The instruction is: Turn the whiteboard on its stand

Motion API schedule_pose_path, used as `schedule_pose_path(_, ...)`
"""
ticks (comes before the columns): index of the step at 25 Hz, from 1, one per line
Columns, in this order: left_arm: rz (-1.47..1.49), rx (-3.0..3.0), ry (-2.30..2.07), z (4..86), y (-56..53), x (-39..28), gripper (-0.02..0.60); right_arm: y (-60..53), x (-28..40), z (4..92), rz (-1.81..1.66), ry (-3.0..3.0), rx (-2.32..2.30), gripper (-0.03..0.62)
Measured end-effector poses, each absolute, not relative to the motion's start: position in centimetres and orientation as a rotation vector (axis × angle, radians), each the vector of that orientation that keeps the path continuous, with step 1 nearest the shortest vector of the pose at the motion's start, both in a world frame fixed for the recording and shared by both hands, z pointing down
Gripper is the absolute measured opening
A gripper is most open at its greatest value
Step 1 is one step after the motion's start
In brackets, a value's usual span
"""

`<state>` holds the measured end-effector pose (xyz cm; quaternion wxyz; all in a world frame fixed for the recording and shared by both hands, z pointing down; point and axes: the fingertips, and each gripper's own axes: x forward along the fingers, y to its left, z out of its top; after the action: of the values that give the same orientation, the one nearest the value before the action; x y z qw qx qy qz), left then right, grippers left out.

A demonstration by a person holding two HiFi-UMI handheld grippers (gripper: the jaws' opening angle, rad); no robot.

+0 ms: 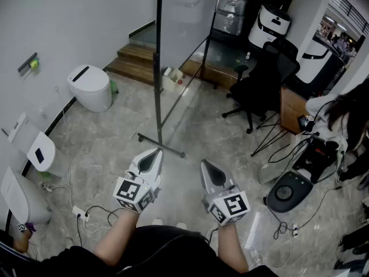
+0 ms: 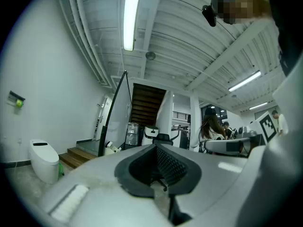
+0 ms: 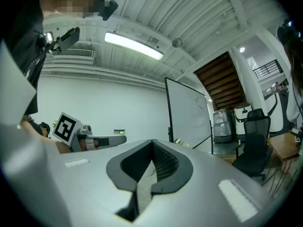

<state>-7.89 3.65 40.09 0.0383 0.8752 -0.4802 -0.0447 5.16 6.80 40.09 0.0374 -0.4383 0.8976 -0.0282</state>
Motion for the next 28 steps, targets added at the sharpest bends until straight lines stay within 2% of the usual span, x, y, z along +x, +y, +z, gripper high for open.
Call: schedule_pose_path(28, -0.082, 2.662, -1.493, 42.5, 5.4, -3.2, 0.001, 8.4, 10.0, 41.0, -0.124, 2.797, -1.238, 0.009)
